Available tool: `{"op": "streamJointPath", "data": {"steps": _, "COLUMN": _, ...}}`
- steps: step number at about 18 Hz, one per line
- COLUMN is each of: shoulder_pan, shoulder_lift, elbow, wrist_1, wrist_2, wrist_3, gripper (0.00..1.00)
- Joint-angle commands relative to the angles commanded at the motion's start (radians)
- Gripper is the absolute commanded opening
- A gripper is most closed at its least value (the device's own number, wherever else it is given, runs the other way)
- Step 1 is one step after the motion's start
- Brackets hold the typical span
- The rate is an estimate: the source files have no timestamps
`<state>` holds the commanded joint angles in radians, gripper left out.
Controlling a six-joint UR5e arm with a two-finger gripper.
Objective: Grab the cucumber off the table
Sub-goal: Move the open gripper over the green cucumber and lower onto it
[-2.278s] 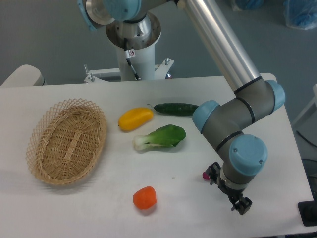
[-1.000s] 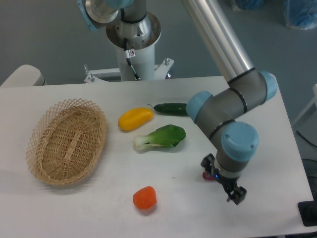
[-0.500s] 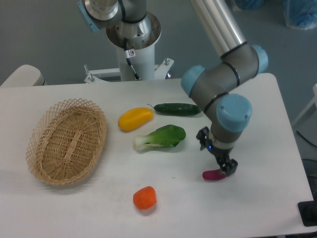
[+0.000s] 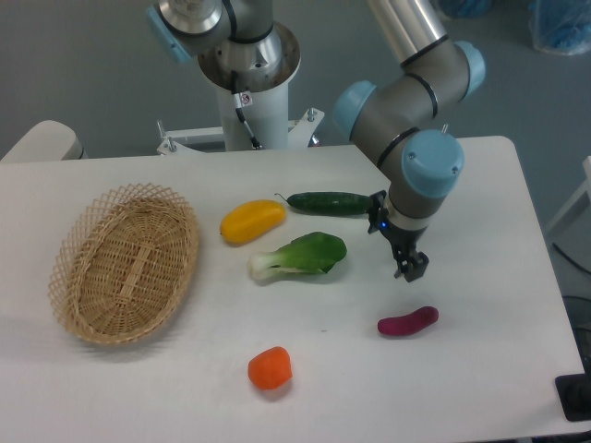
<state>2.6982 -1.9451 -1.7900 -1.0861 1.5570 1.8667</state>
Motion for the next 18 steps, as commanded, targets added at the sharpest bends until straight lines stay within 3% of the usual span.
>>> {"op": "streamJointPath", "data": {"steps": 4, "shoulder_pan": 0.003, "shoulder_lift": 0.003, "elbow": -0.014, "wrist_1": -0.006, "wrist_2": 0.003, "wrist_3": 0.042, "gripper": 1.00}}
{"op": "streamJointPath", "data": {"steps": 15, "shoulder_pan": 0.017, "shoulder_lift": 0.090, "elbow": -0.179, "wrist_1": 0.000, "wrist_2": 0.005, "wrist_3": 0.081, "gripper": 1.00}}
{"op": "streamJointPath", "data": {"steps": 18, "shoulder_pan": 0.015, "shoulder_lift": 0.100, "elbow": -0.212, "wrist_1": 0.030, "wrist_2": 0.006, "wrist_3": 0.077, "gripper": 1.00}}
